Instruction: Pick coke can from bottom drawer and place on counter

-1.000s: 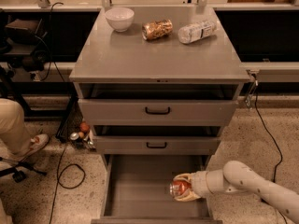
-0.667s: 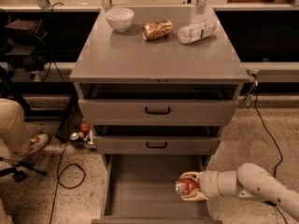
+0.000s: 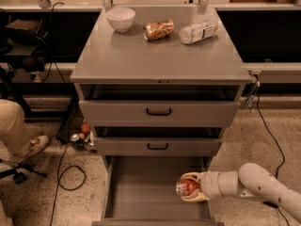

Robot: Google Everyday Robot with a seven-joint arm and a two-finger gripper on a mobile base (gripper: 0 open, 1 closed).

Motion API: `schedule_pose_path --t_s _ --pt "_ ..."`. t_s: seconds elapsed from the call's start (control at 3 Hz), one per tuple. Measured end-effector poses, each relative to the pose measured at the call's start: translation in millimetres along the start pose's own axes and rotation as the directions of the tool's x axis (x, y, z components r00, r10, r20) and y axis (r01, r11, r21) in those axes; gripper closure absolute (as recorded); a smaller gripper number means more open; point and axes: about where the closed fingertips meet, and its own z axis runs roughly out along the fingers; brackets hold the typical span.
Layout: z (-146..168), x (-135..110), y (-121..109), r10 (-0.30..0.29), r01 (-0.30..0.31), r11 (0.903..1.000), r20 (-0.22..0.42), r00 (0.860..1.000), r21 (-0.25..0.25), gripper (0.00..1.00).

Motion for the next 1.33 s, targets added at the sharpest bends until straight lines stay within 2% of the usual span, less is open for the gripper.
schedule_pose_path --t_s 0.33,0.67,1.0,1.33 --pt "-45 -27 -26 -0.026 0.024 0.9981 0.033 0.999 0.057 1.0" --pt "-101 -64 -54 -0.067 0.063 0.9911 0.031 0.997 0.117 1.0" --pt "-146 -94 -75 -0.115 0.112 0.9788 0.006 0.993 0.171 1.0" --pt "-189 -128 -93 -0.17 0.175 0.9606 -0.038 0.985 0.216 1.0"
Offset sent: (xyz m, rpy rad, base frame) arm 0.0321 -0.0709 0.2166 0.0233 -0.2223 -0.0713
